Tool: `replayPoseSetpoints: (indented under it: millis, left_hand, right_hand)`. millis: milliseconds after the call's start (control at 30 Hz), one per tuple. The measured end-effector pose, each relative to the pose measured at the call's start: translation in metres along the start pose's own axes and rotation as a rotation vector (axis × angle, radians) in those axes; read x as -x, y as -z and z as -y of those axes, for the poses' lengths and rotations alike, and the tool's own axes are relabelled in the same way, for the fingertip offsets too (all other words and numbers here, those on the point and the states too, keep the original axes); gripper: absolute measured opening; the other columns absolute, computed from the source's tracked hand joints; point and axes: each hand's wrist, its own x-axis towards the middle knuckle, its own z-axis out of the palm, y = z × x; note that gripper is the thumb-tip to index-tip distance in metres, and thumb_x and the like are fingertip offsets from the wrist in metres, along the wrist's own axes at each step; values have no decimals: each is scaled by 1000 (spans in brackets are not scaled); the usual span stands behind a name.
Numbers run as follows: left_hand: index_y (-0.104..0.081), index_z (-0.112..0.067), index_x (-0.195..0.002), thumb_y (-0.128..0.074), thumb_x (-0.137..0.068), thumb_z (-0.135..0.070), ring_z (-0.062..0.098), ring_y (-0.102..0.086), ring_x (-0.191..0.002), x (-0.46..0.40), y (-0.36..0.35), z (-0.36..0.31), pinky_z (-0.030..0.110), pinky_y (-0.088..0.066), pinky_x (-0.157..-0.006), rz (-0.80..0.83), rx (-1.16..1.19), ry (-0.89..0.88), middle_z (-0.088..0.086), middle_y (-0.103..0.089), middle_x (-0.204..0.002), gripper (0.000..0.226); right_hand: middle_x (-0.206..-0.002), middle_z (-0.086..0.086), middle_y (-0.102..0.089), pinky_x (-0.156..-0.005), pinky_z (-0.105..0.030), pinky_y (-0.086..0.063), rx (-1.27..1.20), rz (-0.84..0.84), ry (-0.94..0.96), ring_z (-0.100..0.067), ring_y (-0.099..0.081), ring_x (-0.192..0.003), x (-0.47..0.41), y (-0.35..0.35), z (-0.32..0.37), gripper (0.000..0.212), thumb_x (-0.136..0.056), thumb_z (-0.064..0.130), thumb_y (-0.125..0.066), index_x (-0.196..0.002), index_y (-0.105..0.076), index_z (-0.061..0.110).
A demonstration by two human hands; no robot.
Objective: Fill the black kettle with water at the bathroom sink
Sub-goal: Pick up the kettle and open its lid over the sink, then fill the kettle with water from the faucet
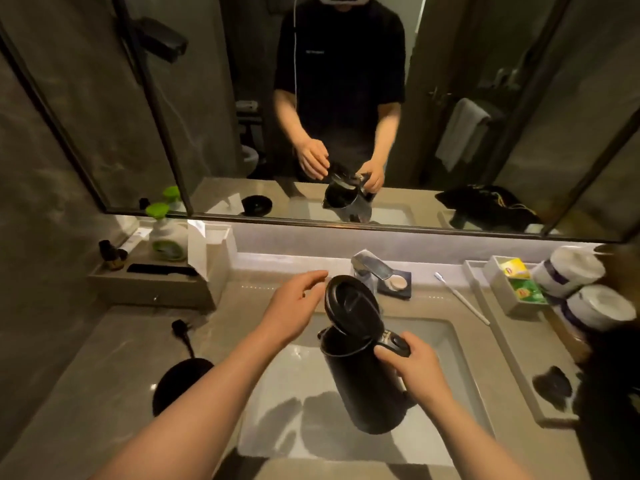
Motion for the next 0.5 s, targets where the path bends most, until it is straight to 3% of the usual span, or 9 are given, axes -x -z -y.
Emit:
replayPoseSetpoints:
  millis: [133, 267, 433, 500]
  left_hand:
    - [-59, -18, -129, -49, -96, -23, 19, -57, -117, -34, -50, 6, 28, -41, -94, 143, -162, 35, 4, -62, -130, 35]
    - [-58, -20, -131, -49, -93, -22, 25, -55, -120, -75, -90, 8, 36, -42, -96, 239, -356, 30, 6, -59, -134, 39]
    - [-49, -20, -139, -55, -91, -19, 27, -41, -132, -119, -122, 14, 42, -34, -109, 232, -616, -62, 5, -43, -149, 48]
    - [-51, -23, -137, -56, -91, -24, 27, -42, -133, -129, -130, 15, 45, -38, -106, 235, -722, -100, 2, -43, -150, 47]
  right_hand:
    - [-63, 15, -70, -58, -25, -43, -75, -25, -102, 1, -60, -52, -4, 38, -41, 12, -78, 28, -79, -82, -69, 23]
    - [-63, 16, -70, -59, -26, -45, -119, -15, -175, -1, -58, -54, -22, 52, -68, 11, -79, 29, -78, -88, -70, 25]
    - [-63, 11, -68, -59, -27, -48, -148, -7, -215, -13, -59, -58, -47, 53, -84, 13, -80, 31, -77, -89, -69, 28]
    - [-66, 8, -69, -61, -29, -50, -152, 14, -218, -15, -59, -60, -55, 52, -86, 13, -80, 32, -77, -90, -70, 26]
